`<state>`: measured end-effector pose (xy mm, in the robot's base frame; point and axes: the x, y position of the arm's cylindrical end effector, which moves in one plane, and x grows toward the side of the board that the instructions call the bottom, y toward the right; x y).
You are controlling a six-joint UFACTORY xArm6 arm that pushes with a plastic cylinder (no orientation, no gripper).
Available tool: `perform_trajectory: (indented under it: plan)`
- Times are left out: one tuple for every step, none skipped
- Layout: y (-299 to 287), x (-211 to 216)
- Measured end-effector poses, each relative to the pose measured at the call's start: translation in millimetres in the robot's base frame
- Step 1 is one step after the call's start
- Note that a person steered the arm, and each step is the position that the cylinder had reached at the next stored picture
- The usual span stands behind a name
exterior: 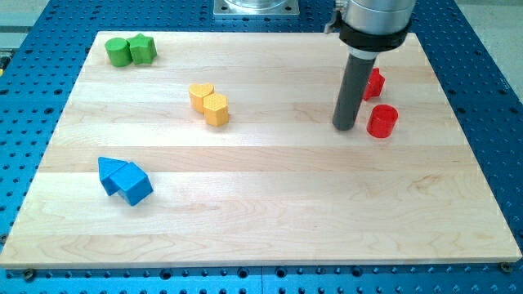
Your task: Adjust the red circle below the red star
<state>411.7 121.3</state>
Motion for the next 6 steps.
perform_trajectory:
  plan:
    - [6.7, -17.8]
    - [27.6, -15.4]
    - [29.0, 17.6]
    - [41.1, 45.3]
    - [17.7, 14.7]
    - [30.5, 4.6]
